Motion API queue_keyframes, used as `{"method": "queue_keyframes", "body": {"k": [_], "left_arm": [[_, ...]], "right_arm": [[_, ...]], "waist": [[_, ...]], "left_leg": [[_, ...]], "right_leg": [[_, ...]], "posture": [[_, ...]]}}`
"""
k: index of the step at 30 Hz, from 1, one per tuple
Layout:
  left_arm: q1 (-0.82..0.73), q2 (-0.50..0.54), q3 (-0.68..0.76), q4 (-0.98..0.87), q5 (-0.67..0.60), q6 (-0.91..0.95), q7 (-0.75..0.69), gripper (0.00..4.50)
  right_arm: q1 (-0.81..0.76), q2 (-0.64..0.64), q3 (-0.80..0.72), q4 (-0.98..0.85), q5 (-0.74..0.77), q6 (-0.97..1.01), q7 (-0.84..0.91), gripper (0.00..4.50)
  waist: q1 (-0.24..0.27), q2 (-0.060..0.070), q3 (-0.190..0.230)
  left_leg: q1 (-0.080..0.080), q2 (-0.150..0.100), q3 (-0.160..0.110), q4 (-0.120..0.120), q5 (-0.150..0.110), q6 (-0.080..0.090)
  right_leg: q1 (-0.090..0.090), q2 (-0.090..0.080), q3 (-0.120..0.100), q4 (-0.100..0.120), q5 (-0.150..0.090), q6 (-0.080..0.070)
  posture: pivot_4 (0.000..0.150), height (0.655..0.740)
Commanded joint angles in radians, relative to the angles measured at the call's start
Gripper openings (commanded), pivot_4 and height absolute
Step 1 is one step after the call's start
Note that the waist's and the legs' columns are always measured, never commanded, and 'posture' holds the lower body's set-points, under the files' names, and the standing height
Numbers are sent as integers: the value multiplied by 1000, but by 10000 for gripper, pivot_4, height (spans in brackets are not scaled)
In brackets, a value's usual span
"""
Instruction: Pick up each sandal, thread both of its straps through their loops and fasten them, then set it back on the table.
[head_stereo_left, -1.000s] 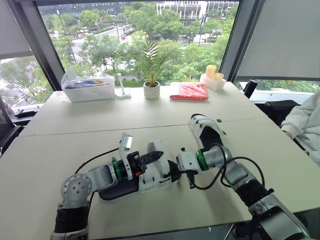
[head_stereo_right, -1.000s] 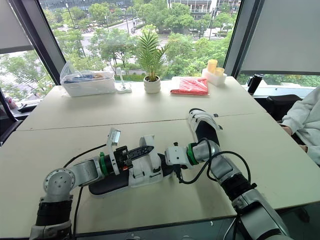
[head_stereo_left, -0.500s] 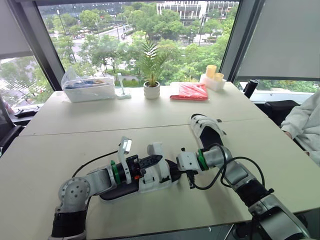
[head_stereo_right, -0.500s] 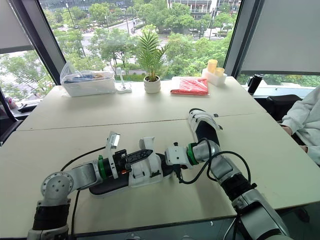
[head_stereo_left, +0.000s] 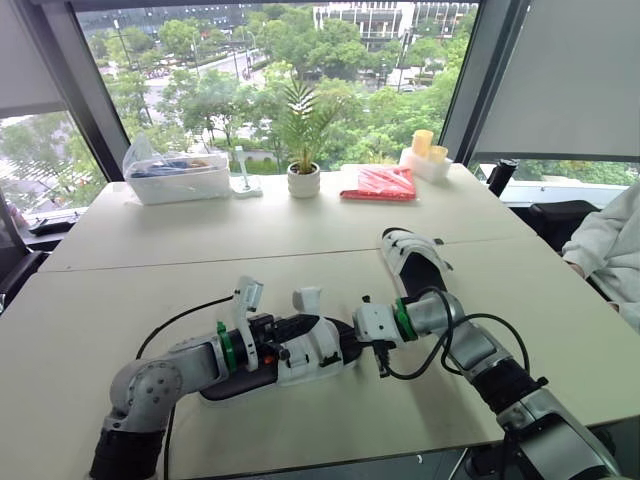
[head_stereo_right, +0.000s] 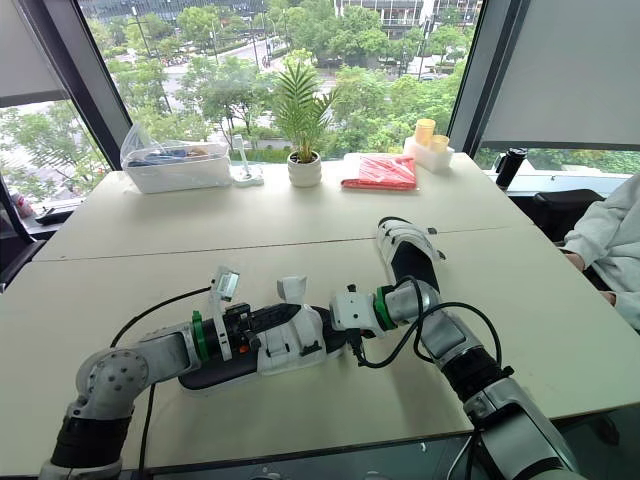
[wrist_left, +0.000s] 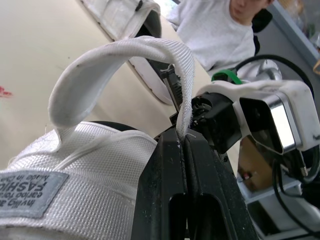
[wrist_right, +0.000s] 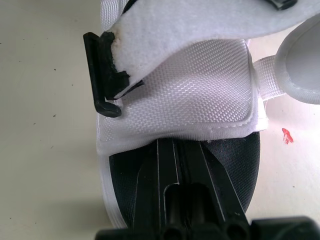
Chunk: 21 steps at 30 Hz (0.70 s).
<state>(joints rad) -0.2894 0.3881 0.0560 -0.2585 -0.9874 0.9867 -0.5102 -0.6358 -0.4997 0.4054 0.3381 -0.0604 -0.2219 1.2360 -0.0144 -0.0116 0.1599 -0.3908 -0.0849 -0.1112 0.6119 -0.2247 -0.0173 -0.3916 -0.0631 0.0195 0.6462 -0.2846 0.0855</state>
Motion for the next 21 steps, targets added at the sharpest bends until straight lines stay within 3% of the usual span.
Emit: {"method": "queue_keyframes", "body": {"k": [1,21], "left_arm": [[7,42,-66,-37,83,-71,-101,224],[-17,114,-209,28,457,-448,-343,224]], "right_arm": [[17,7,41,24,-38,17,10,0],[17,8,41,22,-38,18,9,0]], "waist": [[0,0,0],[0,0,0]], "left_leg": [[0,0,0,0,0,0],[-1,1,0,-1,0,0]], "right_leg": [[0,0,0,0,0,0],[-1,0,0,-1,0,0]], "posture": [[1500,7400],[1500,7400]]}}
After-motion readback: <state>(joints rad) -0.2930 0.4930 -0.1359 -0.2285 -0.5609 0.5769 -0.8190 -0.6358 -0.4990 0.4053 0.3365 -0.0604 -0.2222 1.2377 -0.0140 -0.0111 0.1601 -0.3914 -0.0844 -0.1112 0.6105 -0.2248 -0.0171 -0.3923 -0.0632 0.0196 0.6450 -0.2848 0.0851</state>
